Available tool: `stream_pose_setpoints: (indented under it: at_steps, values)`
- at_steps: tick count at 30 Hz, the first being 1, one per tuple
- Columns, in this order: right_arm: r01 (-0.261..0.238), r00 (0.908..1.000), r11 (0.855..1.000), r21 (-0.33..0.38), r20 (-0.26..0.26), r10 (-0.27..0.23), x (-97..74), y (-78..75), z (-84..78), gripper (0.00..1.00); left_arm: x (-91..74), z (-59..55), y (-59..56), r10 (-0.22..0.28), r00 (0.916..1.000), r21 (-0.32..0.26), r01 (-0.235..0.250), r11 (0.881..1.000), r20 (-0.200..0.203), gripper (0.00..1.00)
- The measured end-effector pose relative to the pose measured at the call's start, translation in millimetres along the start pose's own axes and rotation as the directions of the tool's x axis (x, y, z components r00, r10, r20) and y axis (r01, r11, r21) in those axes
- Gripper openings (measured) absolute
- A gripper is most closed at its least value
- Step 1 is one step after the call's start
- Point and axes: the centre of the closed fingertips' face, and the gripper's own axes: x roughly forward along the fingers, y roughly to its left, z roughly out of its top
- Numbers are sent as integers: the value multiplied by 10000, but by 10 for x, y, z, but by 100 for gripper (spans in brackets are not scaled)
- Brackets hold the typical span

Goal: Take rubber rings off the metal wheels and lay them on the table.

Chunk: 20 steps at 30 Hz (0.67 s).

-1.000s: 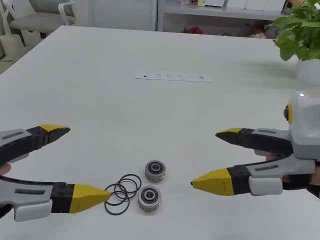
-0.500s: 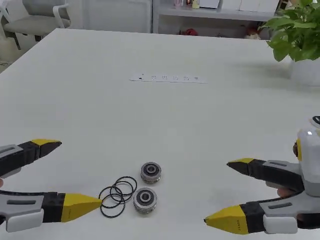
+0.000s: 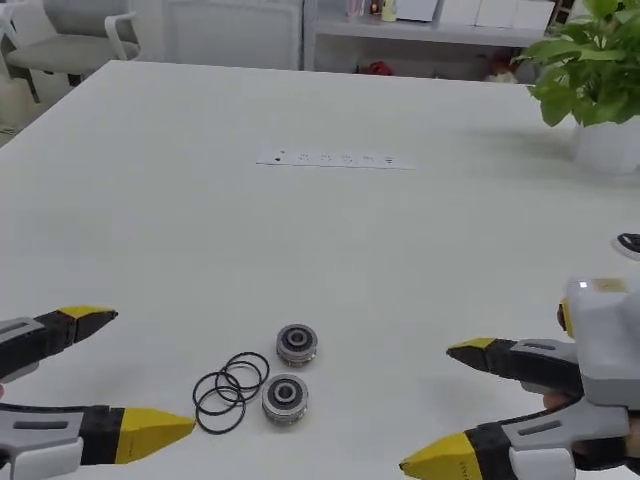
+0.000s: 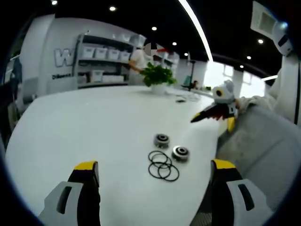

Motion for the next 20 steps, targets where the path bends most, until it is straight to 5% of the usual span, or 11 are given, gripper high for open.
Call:
stream_pose_setpoints:
  at_steps: [20]
  values:
    - [-22,9993,10000,86,-376,25,22,-42,-107,97,42,-148,-47,-380,9981,-56,377,9993,-494,100]
